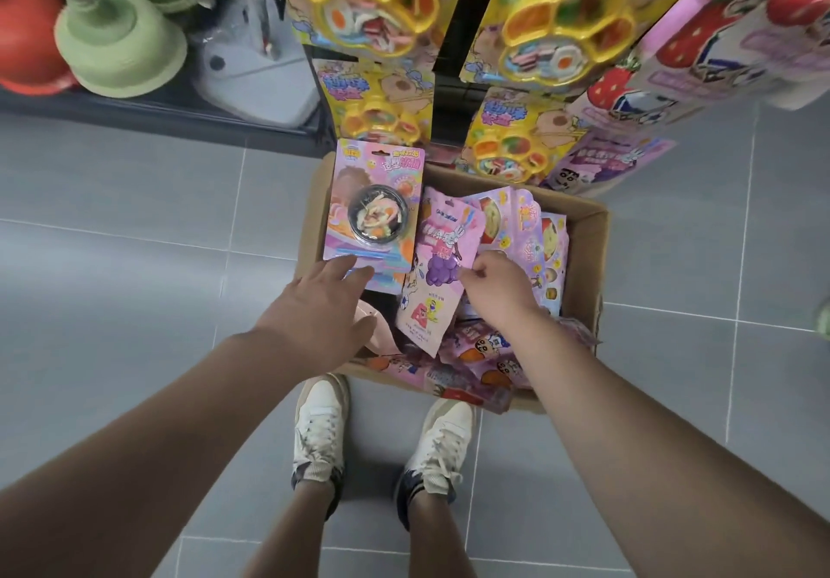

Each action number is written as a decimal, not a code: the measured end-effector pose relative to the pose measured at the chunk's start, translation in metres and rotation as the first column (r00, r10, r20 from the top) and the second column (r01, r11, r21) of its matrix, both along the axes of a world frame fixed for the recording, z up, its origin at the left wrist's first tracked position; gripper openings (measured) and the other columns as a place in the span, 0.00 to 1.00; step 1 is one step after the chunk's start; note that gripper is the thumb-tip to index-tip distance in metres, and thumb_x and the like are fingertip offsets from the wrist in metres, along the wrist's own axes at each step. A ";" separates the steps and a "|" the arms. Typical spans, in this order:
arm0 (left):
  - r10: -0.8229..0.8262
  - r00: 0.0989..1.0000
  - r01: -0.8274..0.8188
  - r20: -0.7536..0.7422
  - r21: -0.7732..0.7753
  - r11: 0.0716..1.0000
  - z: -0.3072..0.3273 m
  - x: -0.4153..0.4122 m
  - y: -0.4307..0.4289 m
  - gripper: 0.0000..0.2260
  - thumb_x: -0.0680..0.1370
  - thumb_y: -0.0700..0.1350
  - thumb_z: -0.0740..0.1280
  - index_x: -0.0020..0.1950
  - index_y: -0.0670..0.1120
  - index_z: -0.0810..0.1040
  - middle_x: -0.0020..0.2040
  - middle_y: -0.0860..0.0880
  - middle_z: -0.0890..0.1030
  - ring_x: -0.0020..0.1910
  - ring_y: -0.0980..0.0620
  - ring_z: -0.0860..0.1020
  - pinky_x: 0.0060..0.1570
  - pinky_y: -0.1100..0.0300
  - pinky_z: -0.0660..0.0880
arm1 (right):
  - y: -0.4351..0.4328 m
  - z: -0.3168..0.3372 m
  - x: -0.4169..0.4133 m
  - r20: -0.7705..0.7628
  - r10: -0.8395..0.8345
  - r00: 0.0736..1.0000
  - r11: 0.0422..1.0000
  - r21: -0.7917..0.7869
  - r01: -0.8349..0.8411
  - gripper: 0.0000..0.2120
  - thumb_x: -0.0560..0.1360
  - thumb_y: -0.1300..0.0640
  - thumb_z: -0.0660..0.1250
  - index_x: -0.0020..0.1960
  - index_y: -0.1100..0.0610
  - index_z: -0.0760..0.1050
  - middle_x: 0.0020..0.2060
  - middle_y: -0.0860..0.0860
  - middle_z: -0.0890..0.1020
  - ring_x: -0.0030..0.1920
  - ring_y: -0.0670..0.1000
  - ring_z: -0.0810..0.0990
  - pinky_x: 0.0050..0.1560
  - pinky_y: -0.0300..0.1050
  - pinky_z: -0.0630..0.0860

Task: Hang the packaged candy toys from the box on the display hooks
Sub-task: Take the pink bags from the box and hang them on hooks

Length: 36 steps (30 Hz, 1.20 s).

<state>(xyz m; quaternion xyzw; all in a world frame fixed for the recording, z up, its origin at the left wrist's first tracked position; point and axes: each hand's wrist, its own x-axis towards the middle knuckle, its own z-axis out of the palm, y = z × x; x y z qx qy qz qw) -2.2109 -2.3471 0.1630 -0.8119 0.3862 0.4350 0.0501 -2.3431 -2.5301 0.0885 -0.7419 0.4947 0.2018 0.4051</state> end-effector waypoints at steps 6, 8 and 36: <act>0.311 0.936 -0.329 -0.166 -0.096 0.940 0.013 0.008 -0.006 0.30 0.83 0.56 0.63 0.83 0.51 0.58 0.82 0.50 0.62 0.80 0.48 0.61 0.76 0.49 0.64 | -0.010 0.038 -0.037 0.277 -0.207 0.938 0.978 0.073 0.194 0.16 0.83 0.47 0.59 0.69 0.48 0.70 0.57 0.44 0.81 0.57 0.49 0.79 0.60 0.49 0.74; 0.397 0.892 -0.428 -0.215 -0.118 0.896 0.016 0.010 -0.012 0.31 0.82 0.57 0.64 0.83 0.52 0.58 0.82 0.51 0.62 0.79 0.48 0.64 0.75 0.50 0.65 | -0.018 0.045 -0.048 0.366 -0.260 0.894 0.965 0.125 0.230 0.17 0.81 0.45 0.59 0.69 0.39 0.69 0.58 0.38 0.82 0.61 0.48 0.81 0.66 0.57 0.75; 0.736 0.237 -0.912 -0.635 0.117 0.394 -0.028 0.060 0.072 0.10 0.79 0.44 0.71 0.60 0.45 0.83 0.52 0.43 0.88 0.46 0.44 0.88 0.38 0.59 0.84 | -0.001 -0.047 0.006 -0.176 -0.112 0.978 0.989 0.072 0.126 0.20 0.81 0.49 0.65 0.65 0.62 0.69 0.53 0.55 0.79 0.56 0.58 0.79 0.48 0.44 0.69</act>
